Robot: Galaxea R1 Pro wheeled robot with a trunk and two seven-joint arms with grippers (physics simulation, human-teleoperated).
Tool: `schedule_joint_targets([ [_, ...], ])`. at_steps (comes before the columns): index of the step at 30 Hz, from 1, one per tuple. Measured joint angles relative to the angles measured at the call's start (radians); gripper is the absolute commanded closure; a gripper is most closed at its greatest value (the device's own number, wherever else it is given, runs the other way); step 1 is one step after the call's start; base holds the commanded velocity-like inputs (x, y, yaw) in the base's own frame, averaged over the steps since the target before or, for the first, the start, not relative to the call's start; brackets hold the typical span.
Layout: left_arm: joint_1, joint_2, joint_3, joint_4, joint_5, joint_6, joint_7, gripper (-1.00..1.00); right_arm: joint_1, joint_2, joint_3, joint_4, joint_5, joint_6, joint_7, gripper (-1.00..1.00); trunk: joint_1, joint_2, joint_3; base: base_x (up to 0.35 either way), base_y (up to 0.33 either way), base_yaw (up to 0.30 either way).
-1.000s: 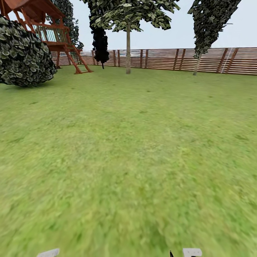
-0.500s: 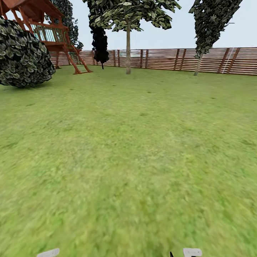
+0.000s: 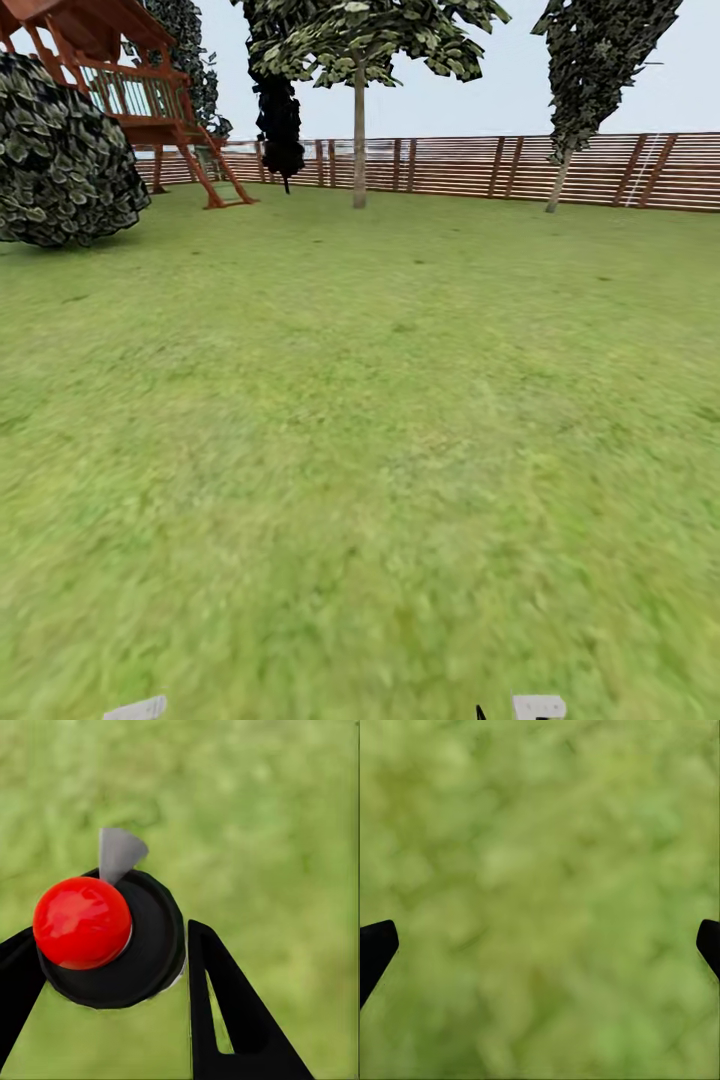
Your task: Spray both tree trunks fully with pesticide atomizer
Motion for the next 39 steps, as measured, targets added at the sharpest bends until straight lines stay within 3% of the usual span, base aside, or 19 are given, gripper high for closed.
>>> schedule_joint_targets([
  [39, 0.000, 0.000, -0.001, -0.001, 0.000, 0.000, 0.000, 1.00, 0.000, 0.000, 0.000, 0.000, 0.000, 0.000, 0.000, -1.00, 0.000, 0.000, 0.000, 0.341, 0.000, 0.000],
])
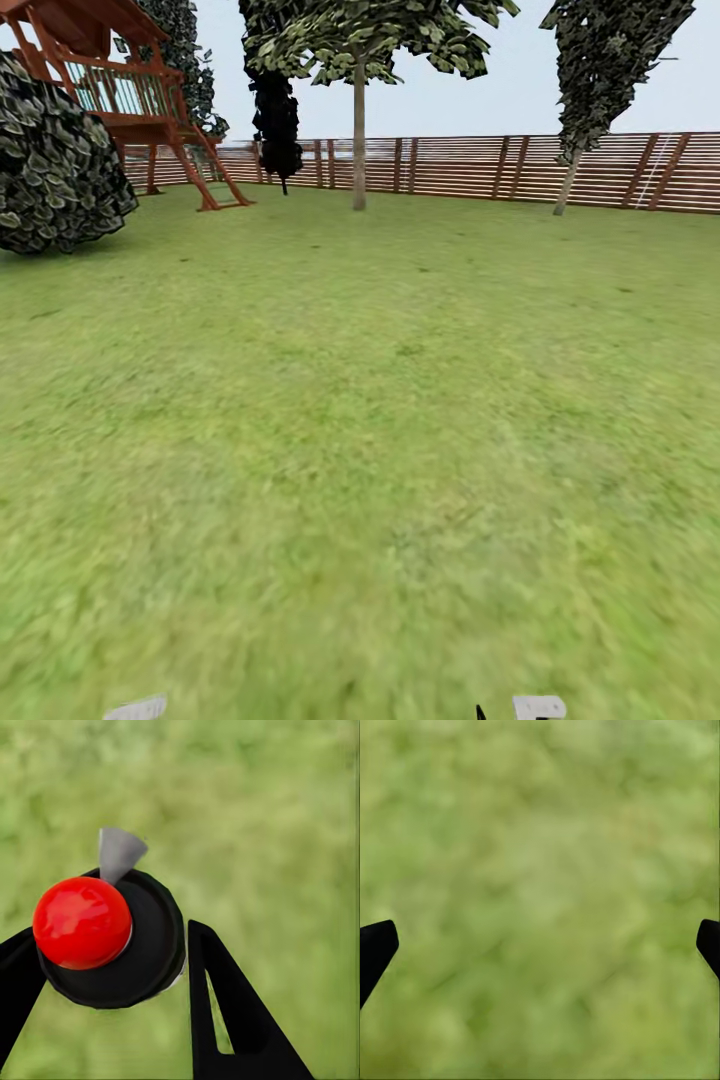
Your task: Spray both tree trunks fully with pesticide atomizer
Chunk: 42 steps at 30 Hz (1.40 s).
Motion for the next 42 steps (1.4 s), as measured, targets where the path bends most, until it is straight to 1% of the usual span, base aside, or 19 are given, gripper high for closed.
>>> schedule_joint_targets([
  [42, 0.000, -0.001, -0.001, 0.001, 0.000, -0.001, -0.002, 1.00, 0.000, 0.000, 0.000, 0.000, 0.000, 0.000, 0.000, -1.00, 0.000, 0.000, 0.000, 0.341, 0.000, 0.000],
])
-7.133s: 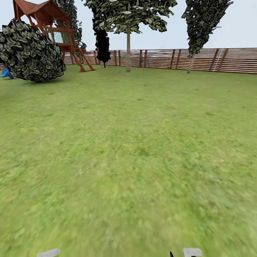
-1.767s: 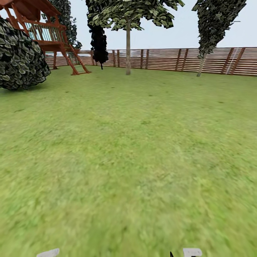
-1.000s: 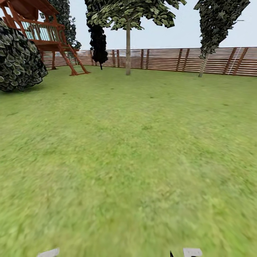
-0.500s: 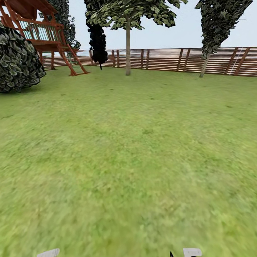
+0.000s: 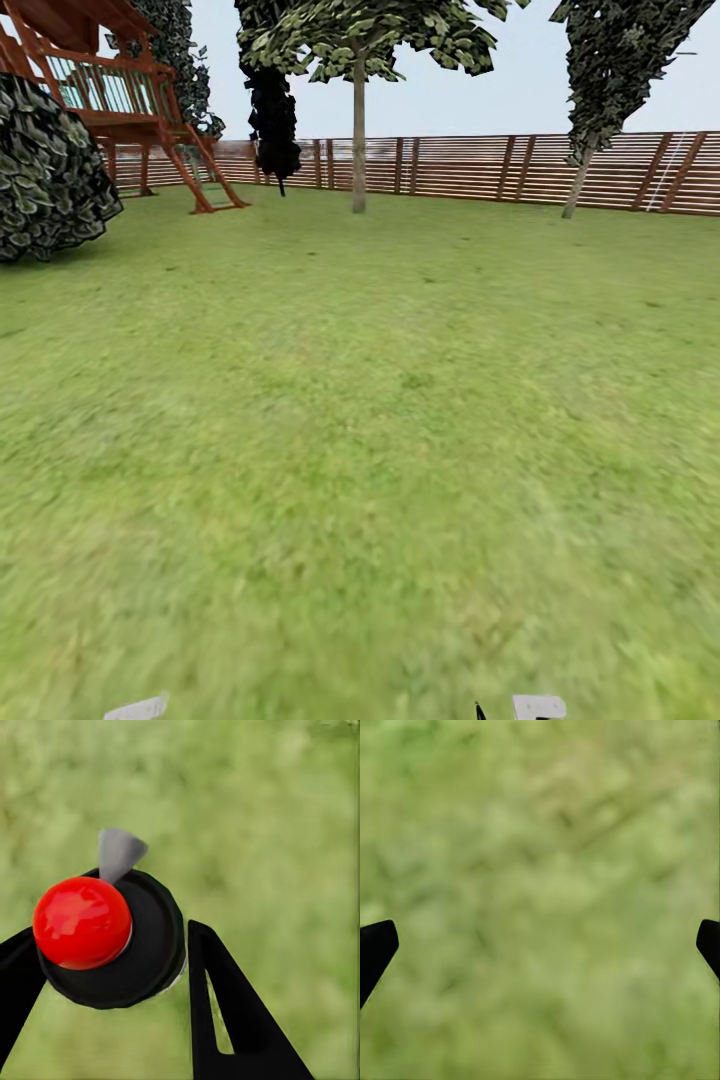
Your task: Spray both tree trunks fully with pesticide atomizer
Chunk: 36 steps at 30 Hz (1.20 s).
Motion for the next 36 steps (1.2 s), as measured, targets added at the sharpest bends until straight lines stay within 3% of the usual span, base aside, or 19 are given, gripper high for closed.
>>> schedule_joint_targets([
  [36, 0.000, 0.000, 0.000, 0.000, 0.001, 0.001, 0.000, 1.00, 0.000, 0.000, 0.000, 0.000, 0.000, 0.000, 0.000, -1.00, 0.000, 0.000, 0.000, 0.341, 0.000, 0.000],
])
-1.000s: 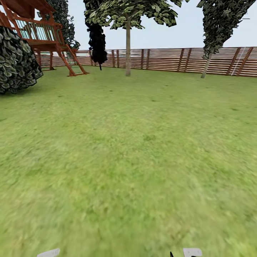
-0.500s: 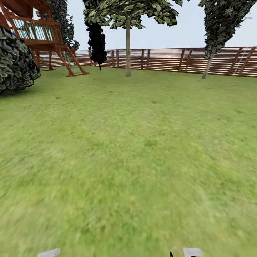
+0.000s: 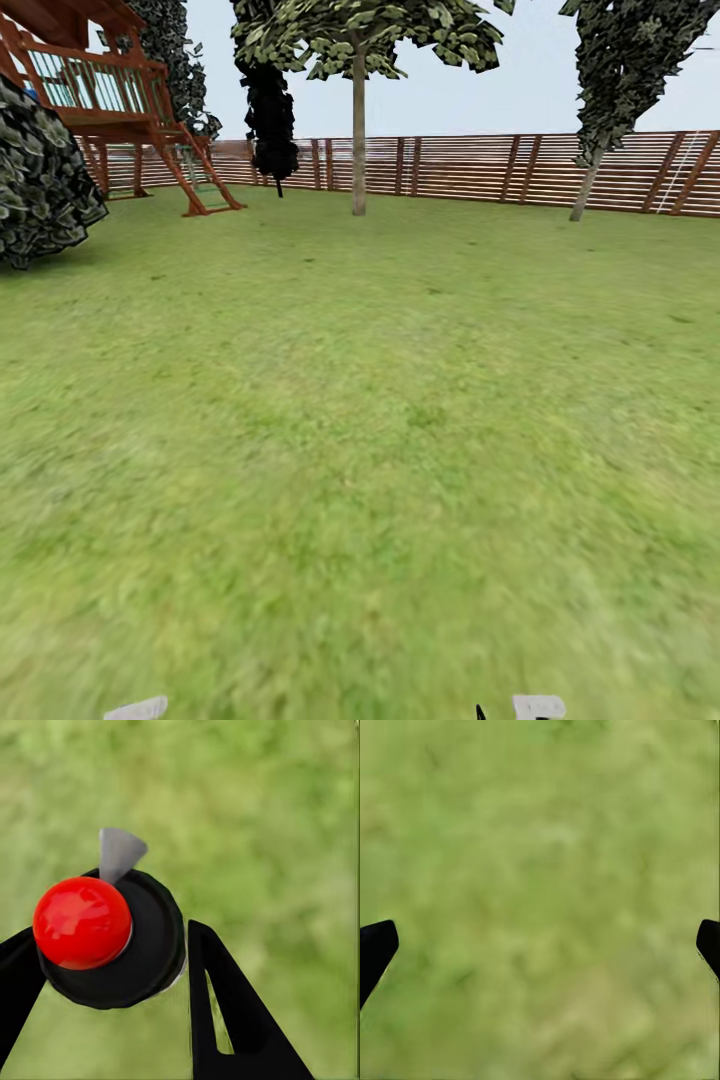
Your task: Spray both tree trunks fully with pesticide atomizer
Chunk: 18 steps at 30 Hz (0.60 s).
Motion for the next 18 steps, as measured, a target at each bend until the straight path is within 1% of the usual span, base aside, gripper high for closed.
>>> schedule_joint_targets([
  [18, 0.000, 0.000, 0.000, 0.000, -0.001, 0.000, 0.000, 1.00, 0.000, 0.000, 0.000, 0.000, 0.000, 0.000, 0.000, -1.00, 0.000, 0.000, 0.000, 0.341, 0.000, 0.000],
])
